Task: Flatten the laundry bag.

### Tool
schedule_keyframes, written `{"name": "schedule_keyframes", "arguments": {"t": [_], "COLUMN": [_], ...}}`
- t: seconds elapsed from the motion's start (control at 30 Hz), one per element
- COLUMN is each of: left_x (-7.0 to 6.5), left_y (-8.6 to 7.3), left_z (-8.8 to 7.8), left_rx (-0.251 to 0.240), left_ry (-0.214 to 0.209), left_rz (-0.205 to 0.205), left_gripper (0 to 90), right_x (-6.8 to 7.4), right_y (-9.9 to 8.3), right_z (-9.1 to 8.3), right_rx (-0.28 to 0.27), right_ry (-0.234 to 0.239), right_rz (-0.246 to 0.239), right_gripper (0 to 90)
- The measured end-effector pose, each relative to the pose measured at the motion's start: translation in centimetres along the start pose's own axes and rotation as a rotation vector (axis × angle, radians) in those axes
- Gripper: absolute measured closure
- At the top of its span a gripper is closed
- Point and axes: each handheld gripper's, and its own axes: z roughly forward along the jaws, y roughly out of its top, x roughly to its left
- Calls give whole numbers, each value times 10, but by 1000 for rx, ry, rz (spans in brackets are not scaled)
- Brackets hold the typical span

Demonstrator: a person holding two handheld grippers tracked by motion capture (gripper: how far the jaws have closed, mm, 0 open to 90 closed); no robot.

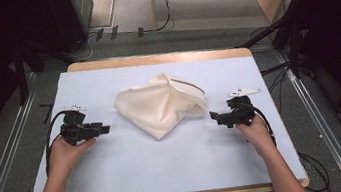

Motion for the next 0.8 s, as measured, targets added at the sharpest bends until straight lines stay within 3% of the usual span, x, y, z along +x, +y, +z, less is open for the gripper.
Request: {"name": "schedule_keyframes", "arguments": {"t": [0.13,0.17,0.3,0.4,0.5,0.7,0.73,0.8], "left_x": [-2,-4,-7,-6,-6,-9,-9,-9], "left_y": [3,4,5,6,7,5,4,4], "left_z": [-1,-1,0,-1,-1,2,3,2], "left_rx": [-16,-16,-17,-13,-22,9,13,13], "left_ry": [1,8,-1,-22,-23,-12,-2,-2], "left_rz": [-1,6,9,-22,-45,-6,-5,-4], "left_gripper": [575,568,530,483,434,393,383,378], "right_x": [2,3,3,5,7,9,11,12], "right_y": [2,2,1,4,6,12,14,14], "right_z": [2,4,9,10,7,4,4,4], "right_rx": [-7,4,58,53,45,23,16,18], "right_ry": [-3,4,32,35,81,68,78,81], "right_rz": [19,2,18,-1,-27,-44,-51,-65], "right_gripper": [142,141,142,145,145,195,255,278]}}
